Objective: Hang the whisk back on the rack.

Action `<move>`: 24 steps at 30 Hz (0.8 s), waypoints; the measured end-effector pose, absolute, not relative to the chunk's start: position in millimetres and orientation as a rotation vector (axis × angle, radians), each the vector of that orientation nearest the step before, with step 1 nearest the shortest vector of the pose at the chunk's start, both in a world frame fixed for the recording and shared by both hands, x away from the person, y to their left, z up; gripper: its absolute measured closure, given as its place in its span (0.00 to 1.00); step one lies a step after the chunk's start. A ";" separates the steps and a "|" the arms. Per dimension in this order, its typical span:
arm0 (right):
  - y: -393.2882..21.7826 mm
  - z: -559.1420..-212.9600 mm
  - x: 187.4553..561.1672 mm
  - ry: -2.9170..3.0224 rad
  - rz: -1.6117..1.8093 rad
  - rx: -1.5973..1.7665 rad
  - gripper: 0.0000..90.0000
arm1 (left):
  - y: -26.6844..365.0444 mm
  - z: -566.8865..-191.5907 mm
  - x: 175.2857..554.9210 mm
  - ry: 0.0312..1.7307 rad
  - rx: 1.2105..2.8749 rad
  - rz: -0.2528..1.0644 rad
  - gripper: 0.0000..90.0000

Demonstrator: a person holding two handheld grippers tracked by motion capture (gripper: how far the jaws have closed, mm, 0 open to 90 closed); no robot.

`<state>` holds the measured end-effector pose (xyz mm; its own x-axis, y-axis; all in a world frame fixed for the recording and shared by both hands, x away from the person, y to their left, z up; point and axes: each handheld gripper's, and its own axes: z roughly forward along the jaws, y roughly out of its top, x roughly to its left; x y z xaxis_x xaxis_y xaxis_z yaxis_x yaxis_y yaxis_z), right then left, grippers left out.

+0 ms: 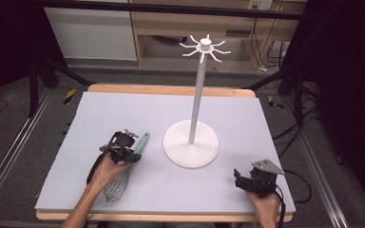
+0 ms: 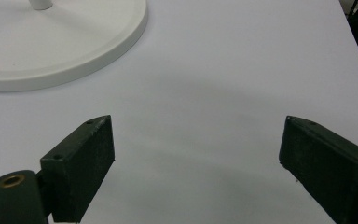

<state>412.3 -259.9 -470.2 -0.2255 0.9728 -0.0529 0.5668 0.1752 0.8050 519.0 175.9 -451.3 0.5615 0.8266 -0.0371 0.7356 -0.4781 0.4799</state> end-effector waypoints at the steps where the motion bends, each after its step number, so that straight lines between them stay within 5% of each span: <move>1: -259.9 -470.2 412.3 1.874 0.900 1.448 0.12 | 175.9 -451.3 519.0 1.260 2.352 0.276 0.68; 24: -260.5 -470.5 412.5 1.876 0.897 1.447 0.12 | 172.0 -443.6 519.2 1.315 2.353 0.234 0.75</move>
